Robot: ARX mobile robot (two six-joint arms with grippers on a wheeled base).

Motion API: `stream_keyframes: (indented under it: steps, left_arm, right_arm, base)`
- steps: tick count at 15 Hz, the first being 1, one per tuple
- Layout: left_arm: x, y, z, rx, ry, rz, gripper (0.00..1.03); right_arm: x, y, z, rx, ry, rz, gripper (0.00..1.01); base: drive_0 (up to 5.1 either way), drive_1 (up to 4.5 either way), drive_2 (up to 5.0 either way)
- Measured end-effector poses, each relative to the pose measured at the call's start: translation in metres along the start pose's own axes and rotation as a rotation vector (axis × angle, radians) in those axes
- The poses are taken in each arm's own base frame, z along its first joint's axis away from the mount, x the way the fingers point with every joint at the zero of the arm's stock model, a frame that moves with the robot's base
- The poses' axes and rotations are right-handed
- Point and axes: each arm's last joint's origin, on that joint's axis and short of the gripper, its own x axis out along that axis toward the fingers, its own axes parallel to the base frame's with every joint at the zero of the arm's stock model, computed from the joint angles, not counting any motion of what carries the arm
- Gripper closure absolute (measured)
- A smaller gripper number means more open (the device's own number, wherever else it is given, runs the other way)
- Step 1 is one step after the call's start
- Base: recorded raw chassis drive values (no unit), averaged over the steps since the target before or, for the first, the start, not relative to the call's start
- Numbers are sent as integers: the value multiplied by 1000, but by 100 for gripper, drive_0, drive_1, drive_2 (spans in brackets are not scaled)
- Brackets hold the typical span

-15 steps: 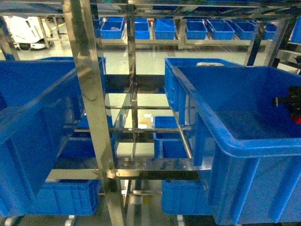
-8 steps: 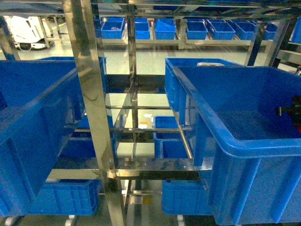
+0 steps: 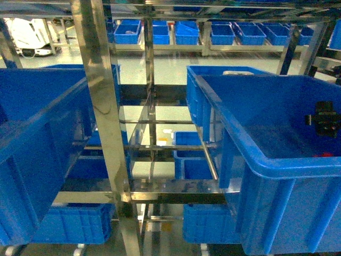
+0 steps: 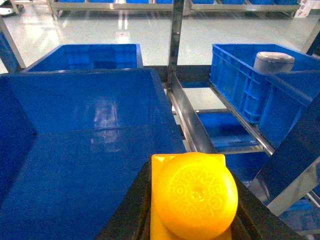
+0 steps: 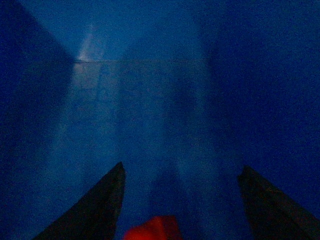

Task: Sort and place red and yellow blocks in left bins

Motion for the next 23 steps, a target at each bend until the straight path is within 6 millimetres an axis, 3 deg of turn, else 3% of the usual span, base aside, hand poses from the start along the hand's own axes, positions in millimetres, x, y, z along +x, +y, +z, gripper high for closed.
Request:
stream_keyframes:
  steps: [3,7,11,17,20,23]
  left_arm:
    - [0,0,0,0,0,0,76]
    - [0,0,0,0,0,0,76]
    - [0,0,0,0,0,-1,76]
    - [0,0,0,0,0,0,76]
    - [0,0,0,0,0,0,76]
    - [0,0,0,0,0,0,76]
  right_arm:
    - [-7,13,16,12,-37,48,3]
    - [-45,41,49,25,-176,134,3]
    - [-92,68,36,-51,-183,212,3]
    - [-157,40,28,-18,-180,211,3]
    - [-193,16,31,42,-204,132,3]
    - [-224,4,22,57,-231,68,3]
  base:
    - [0,0,0]
    - [0,0,0]
    - [0,0,0]
    - [0,0,0]
    - [0,0,0]
    - [0,0,0]
